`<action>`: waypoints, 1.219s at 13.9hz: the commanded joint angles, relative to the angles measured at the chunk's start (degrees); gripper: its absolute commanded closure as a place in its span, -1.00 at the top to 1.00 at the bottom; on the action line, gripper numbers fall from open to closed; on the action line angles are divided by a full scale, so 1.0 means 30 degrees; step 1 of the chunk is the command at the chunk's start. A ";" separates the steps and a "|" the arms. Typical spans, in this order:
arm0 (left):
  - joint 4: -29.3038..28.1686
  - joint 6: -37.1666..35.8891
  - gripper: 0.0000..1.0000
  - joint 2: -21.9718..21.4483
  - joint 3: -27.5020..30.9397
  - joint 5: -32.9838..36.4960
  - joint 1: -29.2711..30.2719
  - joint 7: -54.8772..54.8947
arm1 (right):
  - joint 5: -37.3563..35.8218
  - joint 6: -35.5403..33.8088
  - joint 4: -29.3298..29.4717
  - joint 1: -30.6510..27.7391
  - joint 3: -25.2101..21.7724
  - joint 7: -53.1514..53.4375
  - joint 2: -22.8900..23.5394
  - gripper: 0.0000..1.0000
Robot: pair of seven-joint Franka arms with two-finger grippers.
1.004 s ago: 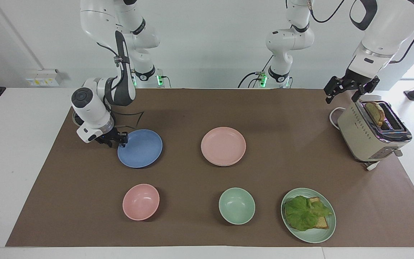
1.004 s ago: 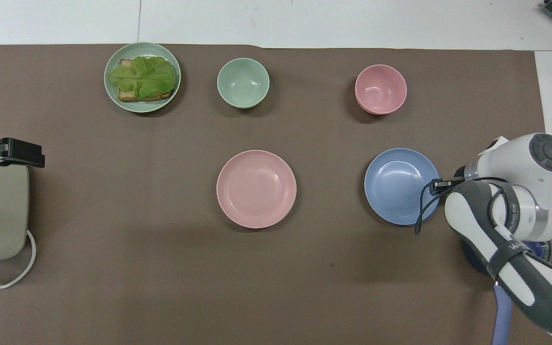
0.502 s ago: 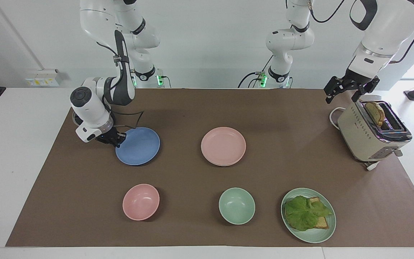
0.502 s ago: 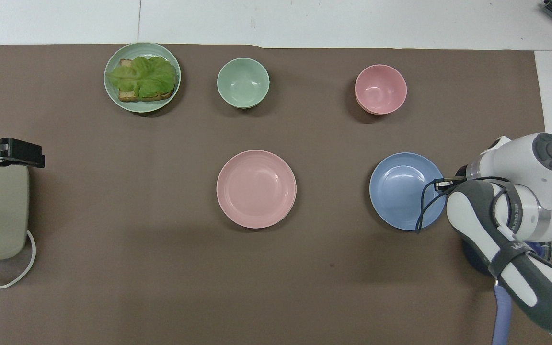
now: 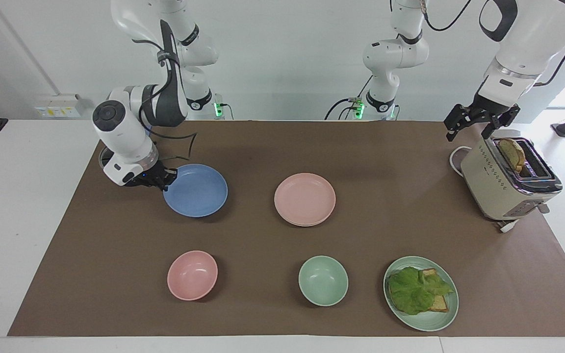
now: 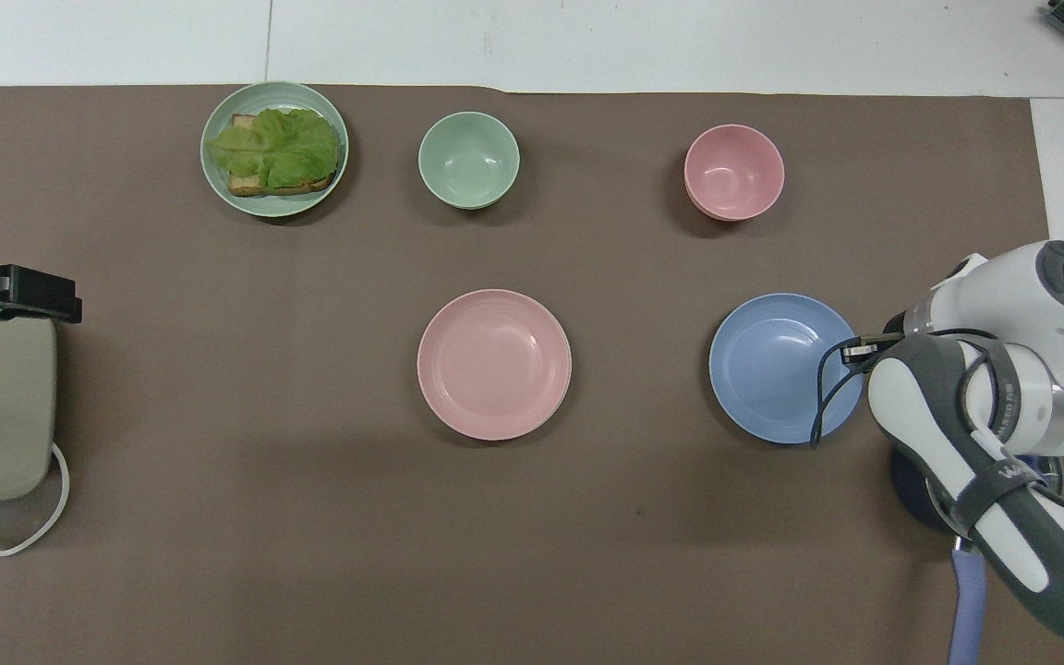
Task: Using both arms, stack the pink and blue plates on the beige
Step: 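Carry the blue plate with the right gripper onto the pink plate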
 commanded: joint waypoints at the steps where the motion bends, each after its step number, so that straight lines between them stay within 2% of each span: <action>1: 0.0023 -0.0265 1.00 -0.0088 -0.0053 0.0300 0.0076 0.0082 | 0.0786 -0.0838 0.0987 0.0662 0.0620 -0.0289 -0.0039 -1.00; 6: 0.0023 -0.0265 1.00 -0.0059 -0.0053 0.0329 0.0076 0.0082 | 0.2719 0.0303 0.0871 0.2622 0.1091 0.0881 -0.0128 -1.00; 10: 0.0023 -0.0265 1.00 -0.0088 -0.0023 0.0300 0.0105 0.0082 | 0.2870 0.1148 0.0668 0.4557 0.1149 0.2843 -0.0041 -1.00; 12: 0.0023 -0.0265 1.00 -0.0059 -0.0053 0.0300 0.0076 0.0082 | 0.2870 0.1651 0.0637 0.5524 0.1150 0.3809 0.0222 -1.00; 17: 0.0023 -0.0265 1.00 -0.0088 -0.0024 0.0300 0.0076 0.0082 | 0.3717 0.3637 0.0578 0.6374 0.1150 0.4544 0.1421 -1.00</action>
